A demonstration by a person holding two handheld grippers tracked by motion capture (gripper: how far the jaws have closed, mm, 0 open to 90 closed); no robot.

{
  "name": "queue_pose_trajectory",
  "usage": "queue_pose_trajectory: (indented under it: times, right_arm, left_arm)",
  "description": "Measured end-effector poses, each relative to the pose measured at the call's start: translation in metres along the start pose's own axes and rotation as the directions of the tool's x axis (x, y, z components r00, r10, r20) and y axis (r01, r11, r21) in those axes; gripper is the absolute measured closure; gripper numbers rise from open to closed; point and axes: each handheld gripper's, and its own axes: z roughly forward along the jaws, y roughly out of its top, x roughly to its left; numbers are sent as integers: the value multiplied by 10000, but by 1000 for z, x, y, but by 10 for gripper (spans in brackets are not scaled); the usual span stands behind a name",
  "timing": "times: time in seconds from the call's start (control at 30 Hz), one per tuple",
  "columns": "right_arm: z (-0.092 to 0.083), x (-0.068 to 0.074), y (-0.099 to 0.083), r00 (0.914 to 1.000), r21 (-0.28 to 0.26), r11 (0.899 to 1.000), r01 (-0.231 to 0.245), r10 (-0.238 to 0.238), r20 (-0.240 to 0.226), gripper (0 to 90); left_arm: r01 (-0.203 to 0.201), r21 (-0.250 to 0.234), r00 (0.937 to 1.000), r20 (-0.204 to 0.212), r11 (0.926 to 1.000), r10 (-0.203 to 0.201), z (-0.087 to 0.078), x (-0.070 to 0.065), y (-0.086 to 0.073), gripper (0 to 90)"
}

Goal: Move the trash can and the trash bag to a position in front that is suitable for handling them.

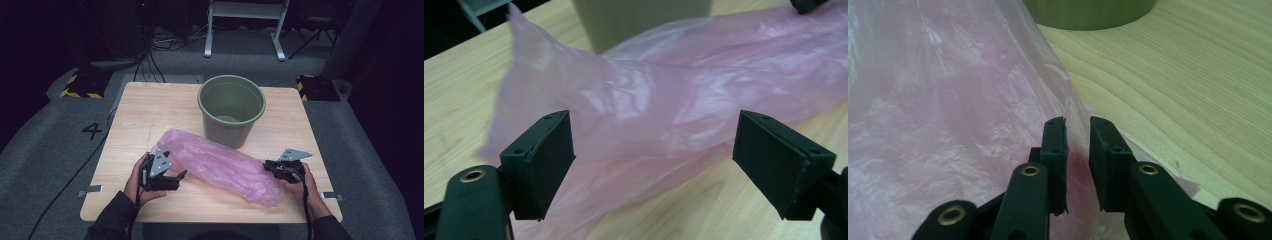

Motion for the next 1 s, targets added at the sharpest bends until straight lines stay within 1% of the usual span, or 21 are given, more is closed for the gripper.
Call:
queue_pose_trajectory:
  times: [0.13,0.2,0.23,0.3,0.37,0.4,0.43,0.47,0.5,0.53,0.57,0.63,0.67,0.7,0.73,0.77,0.8,0.83,0.87,0.93,1.0]
  right_arm:
    - [-1,0,0,10000,-5,10000,-31,31,30,777]
    - [-1,0,0,10000,-10,10000,-64,64,-3,772]
    - [-1,0,0,10000,-10,10000,-64,64,-3,772]
    - [0,0,0,10000,8,10000,-45,45,-14,769]
    - [0,1,1,10000,24,10000,-53,53,-50,761]
    - [1,2,1,9999,46,10000,-68,68,-91,752]
    - [1,2,1,9999,46,10000,-68,68,-91,752]
    - [1,2,1,9999,62,10000,-68,69,-109,749]
    - [1,2,1,9999,62,10000,-68,69,-109,749]
    - [2,2,1,9999,59,10000,-63,64,-121,746]
    - [2,2,1,9998,55,9999,-84,85,-159,741]
    - [2,2,1,9998,66,9999,-86,87,-188,739]
    - [3,3,1,9998,89,9999,-61,63,-209,731]
    - [3,3,1,9998,89,9999,-61,63,-209,731]
    - [3,3,1,9997,87,10000,-34,37,-251,725]
    - [3,3,1,9997,87,10000,-34,37,-251,725]
    - [3,4,1,9995,92,10000,-24,27,-308,716]
    - [3,4,1,9995,92,10000,-24,27,-308,716]
    - [3,4,1,9993,82,10000,-37,40,-372,703]
    - [4,5,1,9991,74,10000,-43,46,-413,697]
    - [4,6,1,9985,94,10000,-1,6,-554,668]
  left_arm:
    - [183,-295,9996,-222,9994,-189,-12,9,1,165]
    - [369,-629,9991,-160,9973,-380,-22,12,5,165]
    - [369,-629,9991,-160,9973,-380,-22,12,5,165]
    - [273,-805,9991,-289,9964,-297,-27,11,7,164]
    - [174,-892,9996,-196,9959,-192,-30,8,10,163]
    - [-131,-914,9999,-13,9957,130,-31,1,13,163]
    - [-131,-914,9999,-13,9957,130,-31,1,13,162]
    - [-425,-856,9984,330,9954,454,-28,-8,15,161]
    - [-425,-856,9984,330,9954,454,-28,-8,15,160]
    - [-503,-736,9962,675,9960,553,-24,-15,16,160]
    - [-686,-399,9920,1030,9968,723,-13,-24,17,160]
    - [-815,-219,9895,1179,9964,836,-6,-28,16,160]
    - [-971,236,9861,1380,9950,930,10,-37,15,159]
    - [-971,236,9861,1380,9950,930,10,-37,15,159]
    - [-949,624,9881,1270,9935,864,25,-43,13,160]
    - [-949,624,9881,1270,9935,864,25,-43,13,160]
    - [-734,1072,9930,1001,9915,627,40,-46,9,163]
    - [-734,1072,9930,1001,9915,627,40,-46,9,172]
    - [-503,1265,9921,1207,9907,350,50,-44,4,173]
    - [-502,1379,9918,1234,9892,331,55,-43,1,178]
    - [-387,1625,9909,1334,9859,169,64,-37,-4,224]
